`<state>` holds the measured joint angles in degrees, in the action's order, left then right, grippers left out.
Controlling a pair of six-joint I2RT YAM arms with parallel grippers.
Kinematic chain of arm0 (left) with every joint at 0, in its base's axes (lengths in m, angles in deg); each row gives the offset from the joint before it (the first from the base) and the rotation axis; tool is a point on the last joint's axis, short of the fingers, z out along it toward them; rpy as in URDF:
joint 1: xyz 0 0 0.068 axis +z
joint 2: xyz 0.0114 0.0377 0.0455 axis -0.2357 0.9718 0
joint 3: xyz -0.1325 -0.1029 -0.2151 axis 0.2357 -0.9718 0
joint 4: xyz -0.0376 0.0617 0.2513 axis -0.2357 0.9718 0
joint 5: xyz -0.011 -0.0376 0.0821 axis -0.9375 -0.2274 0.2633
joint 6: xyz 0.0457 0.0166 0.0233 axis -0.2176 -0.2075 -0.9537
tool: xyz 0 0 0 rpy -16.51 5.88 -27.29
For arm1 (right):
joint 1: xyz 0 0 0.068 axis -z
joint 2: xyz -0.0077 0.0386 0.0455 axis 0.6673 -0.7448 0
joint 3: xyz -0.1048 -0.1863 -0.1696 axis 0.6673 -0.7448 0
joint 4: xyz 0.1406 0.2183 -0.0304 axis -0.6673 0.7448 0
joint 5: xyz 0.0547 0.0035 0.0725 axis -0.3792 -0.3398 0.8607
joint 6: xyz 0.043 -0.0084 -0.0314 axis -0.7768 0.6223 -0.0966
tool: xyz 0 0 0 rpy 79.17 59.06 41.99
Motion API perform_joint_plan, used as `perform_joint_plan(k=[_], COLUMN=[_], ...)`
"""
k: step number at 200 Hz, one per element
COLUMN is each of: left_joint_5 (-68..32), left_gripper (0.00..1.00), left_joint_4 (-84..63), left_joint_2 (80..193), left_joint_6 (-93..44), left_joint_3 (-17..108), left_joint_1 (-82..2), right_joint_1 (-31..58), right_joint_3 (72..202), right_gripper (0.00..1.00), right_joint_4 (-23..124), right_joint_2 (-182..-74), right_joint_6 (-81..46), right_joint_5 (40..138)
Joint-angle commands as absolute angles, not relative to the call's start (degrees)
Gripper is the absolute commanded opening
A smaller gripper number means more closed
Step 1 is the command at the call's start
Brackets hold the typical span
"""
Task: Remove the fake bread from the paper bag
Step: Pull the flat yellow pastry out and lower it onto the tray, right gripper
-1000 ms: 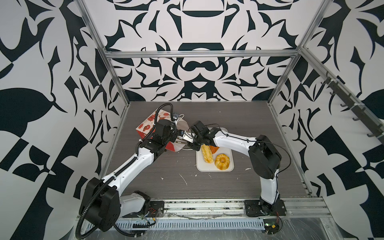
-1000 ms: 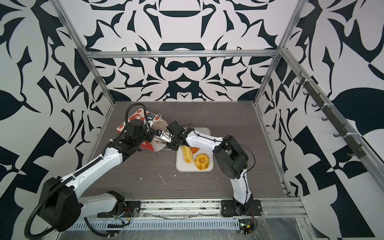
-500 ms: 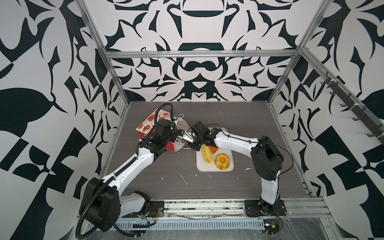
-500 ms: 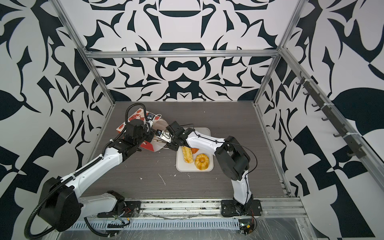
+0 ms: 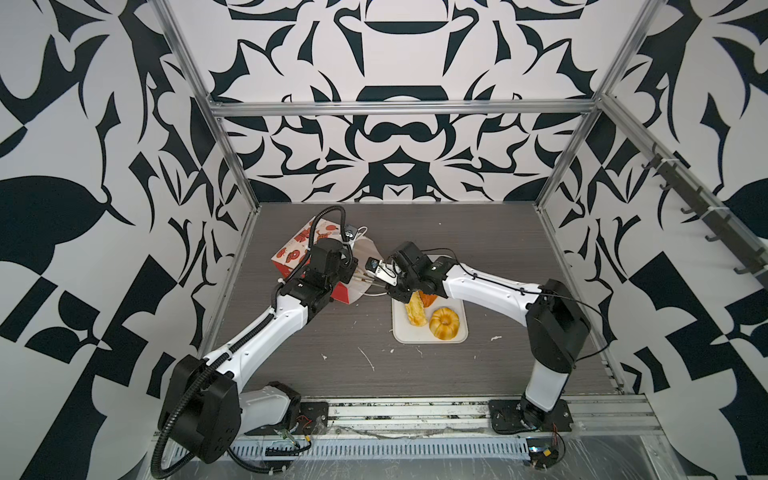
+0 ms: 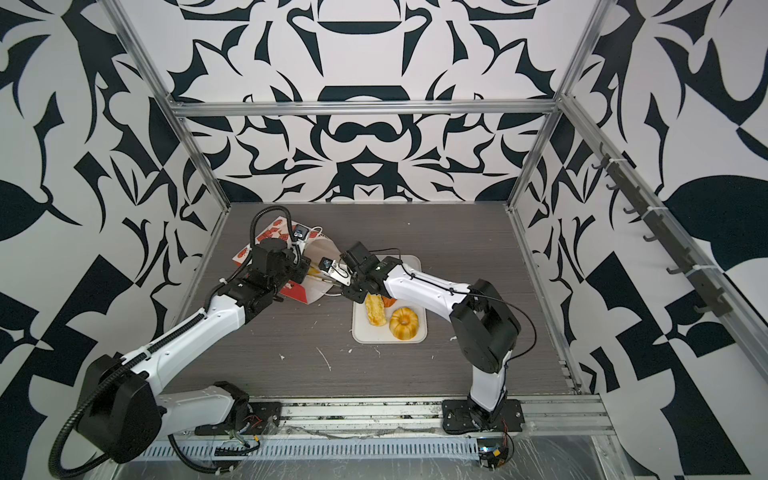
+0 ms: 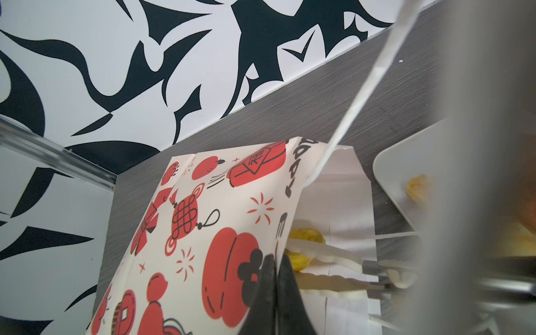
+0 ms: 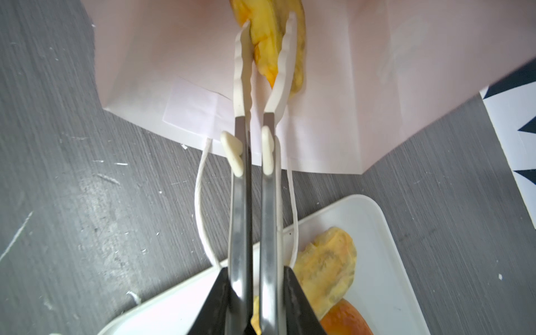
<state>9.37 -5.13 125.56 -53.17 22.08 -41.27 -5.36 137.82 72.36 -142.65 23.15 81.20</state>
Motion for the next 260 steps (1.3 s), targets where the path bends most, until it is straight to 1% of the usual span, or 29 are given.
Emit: perform_joint_plan(k=[1,66,121,151,177,230,260], left_joint_5=[9.9,10.8,11.4,11.6,11.6,11.8,11.7], left_gripper=[0.00,0.00,0.00,0.00,0.00,0.00,0.00], left_joint_4=[-6.7,-7.5,-8.1,-8.5,-9.0,-9.9,-9.9], left_joint_2=[125.7,125.3,124.3,124.4,124.7,124.6,124.4], left_joint_6=[-52.2,-52.4,-52.3,-52.3,-52.2,-52.2,-52.2], left_joint_3=[22.9,22.5,21.9,21.7,21.7,21.3,21.1], left_joint_1=[-41.0,-41.0,-41.0,-41.0,-41.0,-41.0,-41.0], right_joint_1=[-5.3,-4.7,-3.8,-2.3,0.0,8.4,11.5], right_joint_3=[137.4,132.4,131.5,129.0,124.8,117.4,114.4], right_gripper=[0.00,0.00,0.00,0.00,0.00,0.00,0.00], right_joint_4=[72.6,74.3,80.5,83.9,84.0,83.1,84.1], right_joint_2=[-137.9,-130.0,-126.0,-123.0,-118.0,-106.5,-102.2], right_joint_6=[20.6,16.1,12.3,7.9,3.7,-4.2,-7.5], right_joint_5=[80.4,81.7,81.7,85.1,89.9,102.4,106.2])
